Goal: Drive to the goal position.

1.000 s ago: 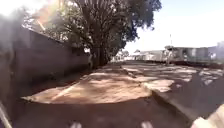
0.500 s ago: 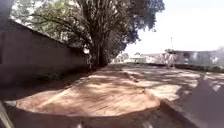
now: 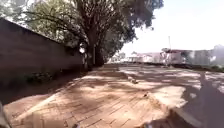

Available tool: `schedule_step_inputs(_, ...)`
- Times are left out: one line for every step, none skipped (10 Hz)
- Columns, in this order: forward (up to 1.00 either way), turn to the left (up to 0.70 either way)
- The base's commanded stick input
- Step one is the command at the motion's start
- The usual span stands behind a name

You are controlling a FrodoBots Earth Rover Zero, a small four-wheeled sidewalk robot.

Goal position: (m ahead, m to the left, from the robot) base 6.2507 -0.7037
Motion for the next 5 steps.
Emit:
schedule_step_inputs(0.70,0.00)
schedule_step_inputs(0.70,0.00)
schedule_step_inputs(0.70,0.00)
schedule_step_inputs(0.70,0.00)
schedule_step_inputs(0.70,0.00)
